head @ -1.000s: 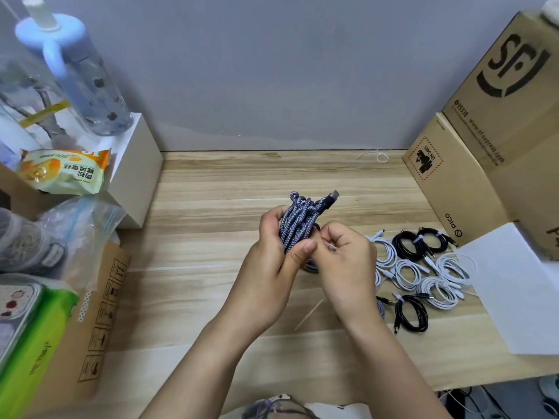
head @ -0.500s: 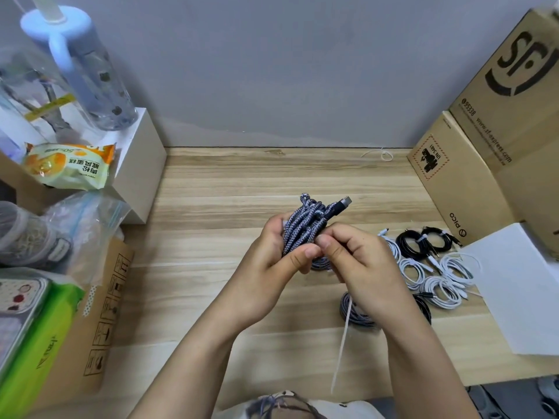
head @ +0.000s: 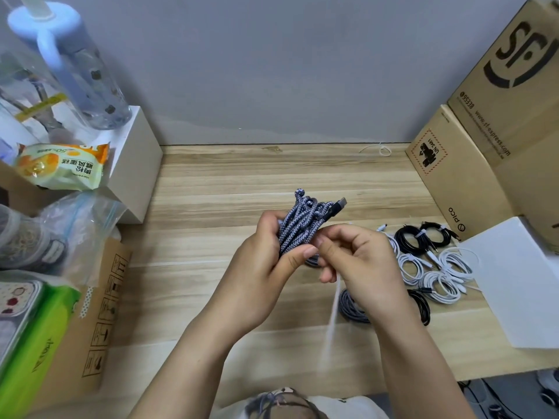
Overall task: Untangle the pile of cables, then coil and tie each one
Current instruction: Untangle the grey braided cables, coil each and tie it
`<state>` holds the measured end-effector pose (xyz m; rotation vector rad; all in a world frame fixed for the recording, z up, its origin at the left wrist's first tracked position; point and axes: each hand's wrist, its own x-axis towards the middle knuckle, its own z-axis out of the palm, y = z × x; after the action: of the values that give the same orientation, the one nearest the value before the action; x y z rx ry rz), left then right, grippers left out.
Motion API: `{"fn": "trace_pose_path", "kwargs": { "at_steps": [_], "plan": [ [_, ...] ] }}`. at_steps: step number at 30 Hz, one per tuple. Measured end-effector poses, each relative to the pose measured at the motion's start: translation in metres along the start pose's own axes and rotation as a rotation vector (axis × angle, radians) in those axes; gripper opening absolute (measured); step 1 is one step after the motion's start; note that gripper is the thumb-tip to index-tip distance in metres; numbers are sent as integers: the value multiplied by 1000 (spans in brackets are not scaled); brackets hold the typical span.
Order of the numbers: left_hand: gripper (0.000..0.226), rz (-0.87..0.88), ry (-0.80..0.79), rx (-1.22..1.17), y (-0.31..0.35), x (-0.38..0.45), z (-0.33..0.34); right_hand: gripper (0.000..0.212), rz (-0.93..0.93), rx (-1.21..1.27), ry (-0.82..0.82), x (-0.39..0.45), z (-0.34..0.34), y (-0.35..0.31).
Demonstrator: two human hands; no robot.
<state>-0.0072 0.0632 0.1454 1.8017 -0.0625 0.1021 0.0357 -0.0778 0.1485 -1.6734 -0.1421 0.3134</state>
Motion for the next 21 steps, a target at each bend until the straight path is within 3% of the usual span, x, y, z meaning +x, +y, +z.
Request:
{"fn": "trace_pose_path", "kwargs": {
  "at_steps": [4, 8, 13, 21],
  "plan": [
    [27, 41, -38, -49, 5, -1, 0, 11, 14, 117, -39, -1, 3, -3],
    [53, -11, -51, -284, 3, 2, -4, 10, -51, 110, -10, -2, 4, -6],
    [38, -3, -116, -341, 7, 4, -2, 14, -104, 35, 75, -5, 14, -5],
    [32, -8, -40, -16, -1, -1, -1, 16, -3, -237, -40, 2, 6, -7]
  ]
}}
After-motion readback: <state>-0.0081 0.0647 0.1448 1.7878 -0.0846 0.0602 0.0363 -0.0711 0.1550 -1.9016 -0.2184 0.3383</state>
